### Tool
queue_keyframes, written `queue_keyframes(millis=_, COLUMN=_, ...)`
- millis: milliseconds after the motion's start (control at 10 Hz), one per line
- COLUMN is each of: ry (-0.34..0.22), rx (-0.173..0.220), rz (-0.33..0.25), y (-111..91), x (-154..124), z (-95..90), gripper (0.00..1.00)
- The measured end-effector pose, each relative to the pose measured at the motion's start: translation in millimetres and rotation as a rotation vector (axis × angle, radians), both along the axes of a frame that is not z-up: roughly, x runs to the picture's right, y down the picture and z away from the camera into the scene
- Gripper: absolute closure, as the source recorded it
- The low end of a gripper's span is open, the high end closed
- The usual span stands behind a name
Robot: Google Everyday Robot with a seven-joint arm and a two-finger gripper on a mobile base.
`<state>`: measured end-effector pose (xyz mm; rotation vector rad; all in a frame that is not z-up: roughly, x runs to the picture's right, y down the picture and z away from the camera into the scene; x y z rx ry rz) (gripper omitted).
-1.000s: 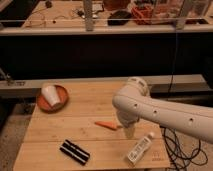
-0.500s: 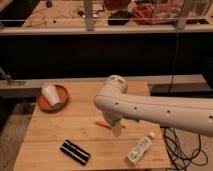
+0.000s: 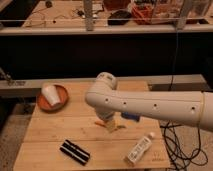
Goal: Move the arm in a circular motion
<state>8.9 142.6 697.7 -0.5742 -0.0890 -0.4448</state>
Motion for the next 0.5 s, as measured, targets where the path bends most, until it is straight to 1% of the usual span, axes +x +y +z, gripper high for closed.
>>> queue_keyframes(millis=300, ry=-0.008, rx=0.001, rz=-0.014, y=-7.3, x=0.6, z=7.2, gripper=0.2)
queue_keyframes(millis=500, ry=-0.019, rx=0.003, rz=-0.022, y=-15.7, x=-6.8, z=14.9, gripper=0.2)
